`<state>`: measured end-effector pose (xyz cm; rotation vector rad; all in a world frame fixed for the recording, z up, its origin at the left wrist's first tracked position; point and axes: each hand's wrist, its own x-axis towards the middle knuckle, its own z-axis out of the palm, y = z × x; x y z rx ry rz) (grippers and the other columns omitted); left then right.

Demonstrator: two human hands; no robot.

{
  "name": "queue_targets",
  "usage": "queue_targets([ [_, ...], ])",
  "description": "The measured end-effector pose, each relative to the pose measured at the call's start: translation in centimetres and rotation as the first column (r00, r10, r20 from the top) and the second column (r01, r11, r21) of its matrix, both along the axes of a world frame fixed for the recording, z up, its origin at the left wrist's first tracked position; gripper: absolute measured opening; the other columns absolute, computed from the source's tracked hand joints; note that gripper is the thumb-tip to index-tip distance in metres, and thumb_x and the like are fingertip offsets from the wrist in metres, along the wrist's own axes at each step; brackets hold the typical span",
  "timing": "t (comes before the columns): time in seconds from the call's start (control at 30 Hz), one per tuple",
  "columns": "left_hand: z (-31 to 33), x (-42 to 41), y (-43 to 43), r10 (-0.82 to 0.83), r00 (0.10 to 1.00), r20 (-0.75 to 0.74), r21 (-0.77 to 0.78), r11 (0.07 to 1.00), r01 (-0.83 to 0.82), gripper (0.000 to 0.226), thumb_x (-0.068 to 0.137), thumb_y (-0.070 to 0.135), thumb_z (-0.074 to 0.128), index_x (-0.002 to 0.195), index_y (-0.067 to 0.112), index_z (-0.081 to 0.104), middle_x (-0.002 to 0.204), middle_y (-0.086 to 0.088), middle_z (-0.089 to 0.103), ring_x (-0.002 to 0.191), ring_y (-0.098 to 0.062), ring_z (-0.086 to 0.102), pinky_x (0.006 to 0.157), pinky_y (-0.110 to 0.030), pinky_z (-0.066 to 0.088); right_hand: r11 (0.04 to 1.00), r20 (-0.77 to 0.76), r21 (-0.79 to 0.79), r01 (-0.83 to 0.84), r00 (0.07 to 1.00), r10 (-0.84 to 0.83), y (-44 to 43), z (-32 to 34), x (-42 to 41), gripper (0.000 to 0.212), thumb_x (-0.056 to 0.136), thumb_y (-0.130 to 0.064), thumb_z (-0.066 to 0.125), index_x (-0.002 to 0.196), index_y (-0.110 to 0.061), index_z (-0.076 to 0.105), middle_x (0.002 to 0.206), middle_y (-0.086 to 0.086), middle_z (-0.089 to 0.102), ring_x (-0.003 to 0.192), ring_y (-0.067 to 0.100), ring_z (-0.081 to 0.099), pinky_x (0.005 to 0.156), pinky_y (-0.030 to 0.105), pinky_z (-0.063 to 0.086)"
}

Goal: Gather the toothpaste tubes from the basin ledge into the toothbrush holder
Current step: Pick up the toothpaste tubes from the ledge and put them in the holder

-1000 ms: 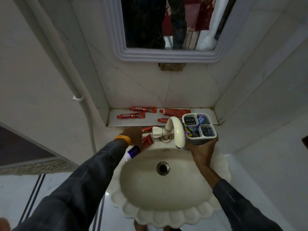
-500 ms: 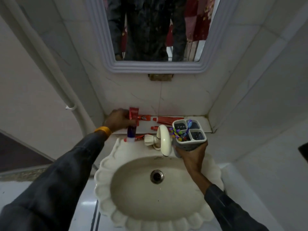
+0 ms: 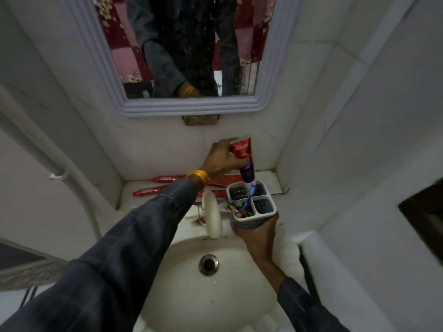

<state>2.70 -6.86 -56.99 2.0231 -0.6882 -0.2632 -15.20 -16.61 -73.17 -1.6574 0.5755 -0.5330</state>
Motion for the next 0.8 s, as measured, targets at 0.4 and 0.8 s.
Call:
queue_targets([
  [0.4, -2.7, -1.0, -3.6, -0.294, 0.915, 0.275, 0.537, 0.837, 0.107, 0.017, 0.083, 0.027, 0.070, 0.095, 0.017, 0.070, 0.098, -0.007, 0.073, 0.086, -0.024, 0.063, 0.075, -0.035, 0.051, 1.000, -0.006, -0.001, 0.001, 1.000, -0.001, 0.2, 0.0, 0.1, 0.117, 0.048, -0.010, 0.105, 0.144, -0.024, 0.038, 0.142, -0.006, 0.058, 0.128, 0.000, 0.060, 0.094, 0.014, 0.053],
  [0.8, -3.6, 3.3, 2.7, -0.101, 0.990, 0.099, 0.435, 0.899, 0.048, 0.010, 0.083, 0.021, 0.069, 0.090, 0.016, 0.075, 0.099, -0.004, 0.076, 0.089, -0.023, 0.070, 0.084, -0.035, 0.057, 1.000, -0.020, 0.026, 0.017, 1.000, -0.017, 0.8, 0.1, 0.1, 0.114, 0.049, -0.009, 0.105, 0.143, -0.017, 0.041, 0.139, 0.001, 0.065, 0.124, 0.011, 0.067, 0.097, 0.025, 0.058],
])
